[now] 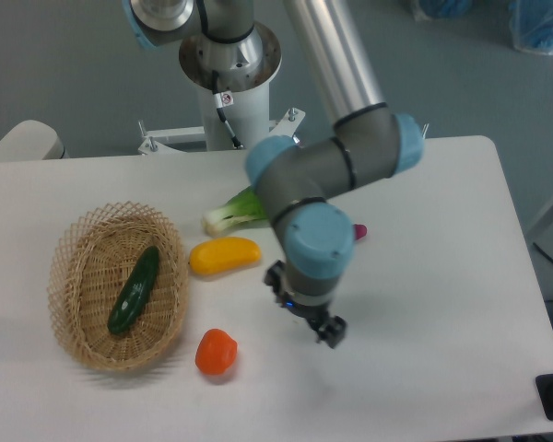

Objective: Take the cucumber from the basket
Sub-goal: 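Move the gripper over the basket toward the green cucumber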

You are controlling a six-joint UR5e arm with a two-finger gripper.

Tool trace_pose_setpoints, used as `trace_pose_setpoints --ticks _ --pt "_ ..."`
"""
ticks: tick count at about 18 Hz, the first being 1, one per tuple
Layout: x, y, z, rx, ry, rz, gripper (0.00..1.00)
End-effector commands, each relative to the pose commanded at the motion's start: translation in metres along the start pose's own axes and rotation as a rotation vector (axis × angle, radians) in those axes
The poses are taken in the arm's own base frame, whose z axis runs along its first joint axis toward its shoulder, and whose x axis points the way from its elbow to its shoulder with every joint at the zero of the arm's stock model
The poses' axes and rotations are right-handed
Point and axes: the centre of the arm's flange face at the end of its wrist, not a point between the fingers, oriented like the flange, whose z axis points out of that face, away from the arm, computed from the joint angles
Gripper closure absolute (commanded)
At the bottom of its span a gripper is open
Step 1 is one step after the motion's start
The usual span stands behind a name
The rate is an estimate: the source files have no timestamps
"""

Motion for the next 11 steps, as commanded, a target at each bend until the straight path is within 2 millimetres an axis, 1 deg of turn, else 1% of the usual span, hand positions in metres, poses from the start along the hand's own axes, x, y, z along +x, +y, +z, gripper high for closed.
trace_pose_setpoints --ticks 3,6,8,11 --pt "0.041 -0.027 -0.002 0.01 0.012 -0.067 0.0" --pt "0.081 -0.052 0.004 0.002 0.026 -0.09 0.0" --pt "0.102 -0.066 0.012 -0.007 0.034 -0.115 0.0" --pt "0.121 -0.081 0.016 -0.002 0.025 -0.168 0.0"
